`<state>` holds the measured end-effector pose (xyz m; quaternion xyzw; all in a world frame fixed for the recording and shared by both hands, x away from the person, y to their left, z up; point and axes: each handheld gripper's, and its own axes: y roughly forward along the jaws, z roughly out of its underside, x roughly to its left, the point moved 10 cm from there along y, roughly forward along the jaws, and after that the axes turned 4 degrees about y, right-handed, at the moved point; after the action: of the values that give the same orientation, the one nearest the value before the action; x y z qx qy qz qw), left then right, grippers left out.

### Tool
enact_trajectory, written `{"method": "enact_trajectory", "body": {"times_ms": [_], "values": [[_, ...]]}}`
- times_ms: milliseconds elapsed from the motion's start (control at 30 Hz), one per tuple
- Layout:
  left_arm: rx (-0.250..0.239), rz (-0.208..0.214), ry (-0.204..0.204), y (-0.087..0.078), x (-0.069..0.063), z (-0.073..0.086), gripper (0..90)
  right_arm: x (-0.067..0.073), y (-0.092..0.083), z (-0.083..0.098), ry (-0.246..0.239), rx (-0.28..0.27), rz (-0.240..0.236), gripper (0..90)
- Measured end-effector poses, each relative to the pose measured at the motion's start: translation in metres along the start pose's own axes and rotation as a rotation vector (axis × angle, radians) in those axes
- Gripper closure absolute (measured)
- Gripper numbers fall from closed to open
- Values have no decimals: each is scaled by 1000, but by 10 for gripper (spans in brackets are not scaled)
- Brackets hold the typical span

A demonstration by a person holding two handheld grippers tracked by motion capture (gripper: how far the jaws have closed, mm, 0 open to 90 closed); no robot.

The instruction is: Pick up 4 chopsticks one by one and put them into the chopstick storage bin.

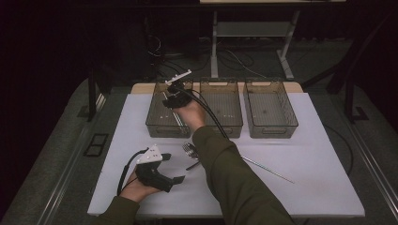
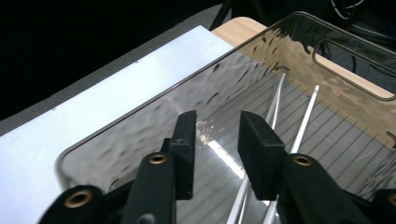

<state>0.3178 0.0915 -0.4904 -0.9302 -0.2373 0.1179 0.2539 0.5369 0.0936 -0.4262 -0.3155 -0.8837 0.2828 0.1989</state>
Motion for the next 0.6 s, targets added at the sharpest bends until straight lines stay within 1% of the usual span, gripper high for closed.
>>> {"method": "enact_trajectory", "body": {"times_ms": [100,133,200,267,333,400,500,567,600], "values": [[0,-1,0,0,0,0,0,-2,-8,4,-7,7,0,594],[0,-1,-1,0,0,0,0,-3,-11,6,-6,6,-7,569],[5,-2,3,0,0,1,0,-6,-18,11,-8,10,-12,547],[6,-2,5,0,0,1,0,-8,-26,16,-4,11,-28,518],[8,-4,5,0,0,1,0,-11,-34,20,-8,5,-29,507],[12,-4,7,1,0,1,0,-13,-43,25,-7,-1,-52,490],[14,-4,8,1,0,2,0,-17,-56,34,-24,-4,-67,471],[16,-7,7,1,0,2,0,-21,-66,39,-29,-19,-67,463],[16,-8,6,1,0,2,0,-23,-71,42,-22,-25,-70,455]]}}
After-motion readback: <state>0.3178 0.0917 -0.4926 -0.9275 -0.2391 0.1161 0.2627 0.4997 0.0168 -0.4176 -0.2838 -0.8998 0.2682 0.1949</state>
